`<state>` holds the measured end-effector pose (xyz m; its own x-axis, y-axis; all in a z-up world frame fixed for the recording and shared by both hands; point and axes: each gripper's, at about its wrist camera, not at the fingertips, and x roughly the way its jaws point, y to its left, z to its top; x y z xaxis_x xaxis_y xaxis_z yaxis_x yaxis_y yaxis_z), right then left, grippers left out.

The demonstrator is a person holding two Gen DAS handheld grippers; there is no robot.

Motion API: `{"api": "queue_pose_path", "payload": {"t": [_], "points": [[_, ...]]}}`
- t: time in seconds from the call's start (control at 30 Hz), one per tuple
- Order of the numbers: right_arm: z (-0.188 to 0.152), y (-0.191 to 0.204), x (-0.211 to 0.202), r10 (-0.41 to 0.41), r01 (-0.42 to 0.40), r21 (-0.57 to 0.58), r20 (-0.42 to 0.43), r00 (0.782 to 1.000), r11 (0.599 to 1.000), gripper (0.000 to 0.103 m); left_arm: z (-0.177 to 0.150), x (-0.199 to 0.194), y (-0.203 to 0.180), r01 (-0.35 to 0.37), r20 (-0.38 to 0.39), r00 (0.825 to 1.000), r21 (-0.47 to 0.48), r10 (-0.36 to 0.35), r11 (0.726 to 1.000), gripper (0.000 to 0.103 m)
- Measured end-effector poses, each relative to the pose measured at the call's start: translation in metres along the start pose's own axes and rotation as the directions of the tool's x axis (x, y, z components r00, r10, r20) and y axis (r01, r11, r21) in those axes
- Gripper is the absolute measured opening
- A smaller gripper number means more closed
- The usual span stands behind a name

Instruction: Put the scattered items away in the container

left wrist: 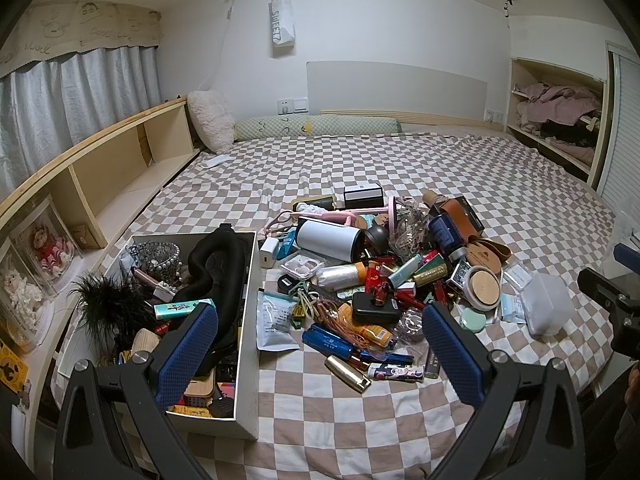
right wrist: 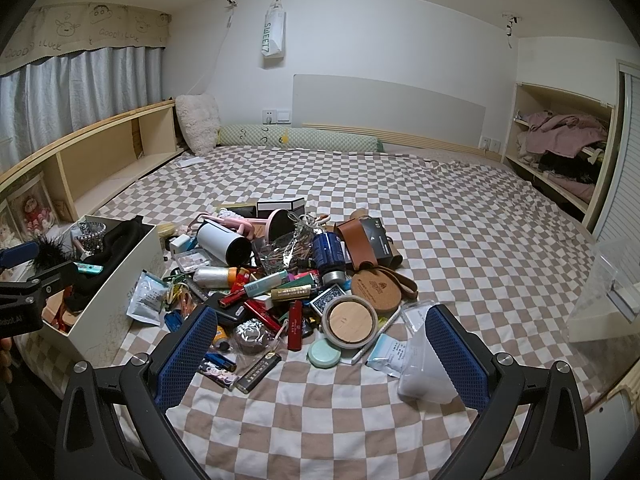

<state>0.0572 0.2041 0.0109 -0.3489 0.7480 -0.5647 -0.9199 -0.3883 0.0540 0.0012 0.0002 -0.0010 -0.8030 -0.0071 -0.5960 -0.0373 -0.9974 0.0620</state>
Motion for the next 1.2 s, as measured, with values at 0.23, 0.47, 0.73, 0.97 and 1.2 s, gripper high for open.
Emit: {"api": "queue_pose_path", "payload": {"t": [0.23, 0.47, 0.73, 0.97, 1.2], "points": [[0.000, 0.001, -0.001, 0.001, -0.001, 0.002, 0.000, 1.000, 1.000, 0.103, 0.000, 0.000, 0.001, 0.003, -0.001, 1.000, 0.001, -0.003, 1.000, 0.103], [-0.001, 0.002, -0.001, 0.001, -0.001, 0.003, 0.002, 1.000, 1.000, 0.103, 0.001, 0.000, 0.000, 0.005, 0.001, 1.000, 0.005, -0.005, 1.000, 0.103], [-0.001, 0.002, 0.000, 0.006, -0.006, 0.009, -0.006, 1.000, 1.000, 0.103, 0.001, 0.002, 0.001, 0.003, 0.000, 1.000, -0.002, -0.003, 1.000, 0.103], [-0.002, -0.001, 0.003, 0.019, -0.019, 0.034, -0.022, 1.000, 0.999, 0.103, 0.000, 0.010, -0.001, 0.038, -0.047, 0.998, -0.007, -0.038, 0.999, 0.103], [-0.004, -0.015, 0.017, 0.060, -0.049, 0.120, -0.090, 0.994, 0.992, 0.103, 0.000, 0.022, -0.006, 0.078, -0.110, 0.991, -0.011, -0.079, 0.997, 0.103]]}}
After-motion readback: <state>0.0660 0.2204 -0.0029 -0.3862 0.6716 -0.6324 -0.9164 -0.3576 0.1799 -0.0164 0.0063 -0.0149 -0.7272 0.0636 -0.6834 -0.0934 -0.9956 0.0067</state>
